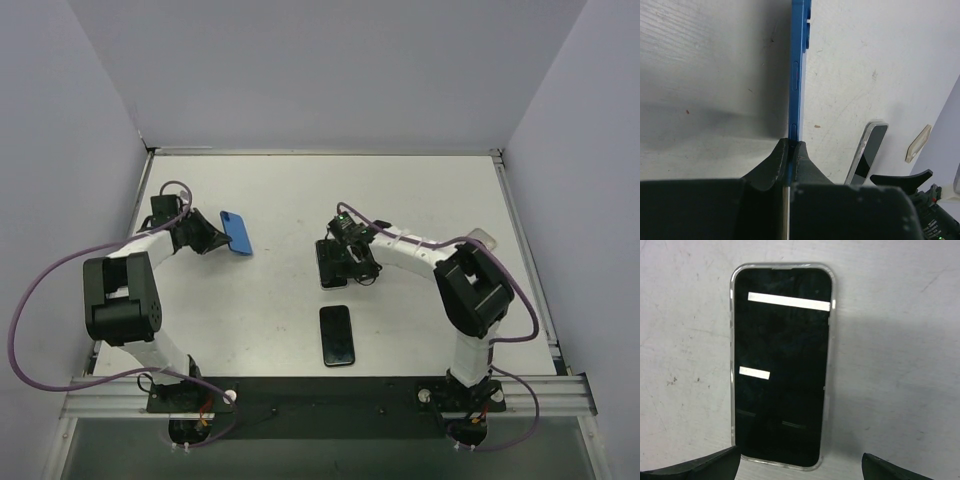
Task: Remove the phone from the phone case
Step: Place the phone at the center of the board, then pick up the phone at the center of the board.
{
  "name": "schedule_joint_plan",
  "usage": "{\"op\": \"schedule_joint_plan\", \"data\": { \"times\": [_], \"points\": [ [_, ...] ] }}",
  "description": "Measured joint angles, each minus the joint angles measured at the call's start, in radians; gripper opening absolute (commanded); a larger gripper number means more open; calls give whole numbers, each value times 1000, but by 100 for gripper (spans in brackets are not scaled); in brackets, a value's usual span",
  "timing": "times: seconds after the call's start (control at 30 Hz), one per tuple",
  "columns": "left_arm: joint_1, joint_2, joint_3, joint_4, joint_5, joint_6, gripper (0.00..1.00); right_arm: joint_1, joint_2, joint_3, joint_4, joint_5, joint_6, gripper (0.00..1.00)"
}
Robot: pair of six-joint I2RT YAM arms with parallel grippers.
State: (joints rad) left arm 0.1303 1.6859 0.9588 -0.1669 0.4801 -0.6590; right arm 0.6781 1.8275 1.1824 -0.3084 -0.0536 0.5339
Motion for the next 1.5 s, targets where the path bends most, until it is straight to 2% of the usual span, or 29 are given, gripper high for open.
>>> {"op": "schedule_joint_plan", "data": {
  "times": [0.27, 0.6, 0.63, 0.73, 0.77, 0.8, 0.83, 0.87, 0.93, 0.97, 1.03, 1.07, 1.17, 1.27, 1.33, 1.5],
  "points": [
    [17, 29, 13, 24, -1, -18, 0, 82, 75, 63, -26, 28, 12, 100],
    [54, 220, 218, 65, -20, -62, 0, 130, 175, 190, -97, 164, 62, 99],
    [60, 243, 238, 72, -19, -65, 0, 132, 184, 207, -106, 171, 68, 98],
    [76, 311, 304, 82, -9, -72, 0, 135, 206, 240, -123, 181, 77, 82],
    [78, 329, 324, 82, -6, -73, 7, 135, 210, 246, -124, 181, 80, 68],
    [81, 350, 352, 79, -3, -73, 14, 135, 212, 249, -124, 182, 84, 63],
    [81, 371, 380, 78, -1, -72, 29, 135, 213, 251, -124, 184, 86, 57],
    [82, 391, 409, 77, -1, -72, 37, 135, 213, 252, -127, 185, 91, 46],
    [82, 410, 437, 65, -16, -60, 53, 135, 213, 254, -131, 189, 92, 37],
    [82, 418, 441, 55, -27, -56, 53, 135, 213, 256, -134, 189, 92, 26],
    [82, 427, 441, 23, -43, -50, 54, 135, 217, 261, -135, 186, 91, 18],
    [82, 428, 441, 5, -49, -50, 62, 135, 217, 261, -136, 185, 90, 12],
    [82, 418, 441, -9, -53, -38, 78, 135, 217, 261, -136, 181, 90, 10],
    [79, 372, 416, -39, -99, -16, 88, 135, 208, 246, -120, 175, 90, 4],
    [79, 304, 357, -63, -151, -10, 89, 135, 173, 194, -71, 168, 90, 0],
    [42, 43, 195, -145, -263, 13, 90, 135, 51, 66, -50, 134, 91, 0]
  ]
}}
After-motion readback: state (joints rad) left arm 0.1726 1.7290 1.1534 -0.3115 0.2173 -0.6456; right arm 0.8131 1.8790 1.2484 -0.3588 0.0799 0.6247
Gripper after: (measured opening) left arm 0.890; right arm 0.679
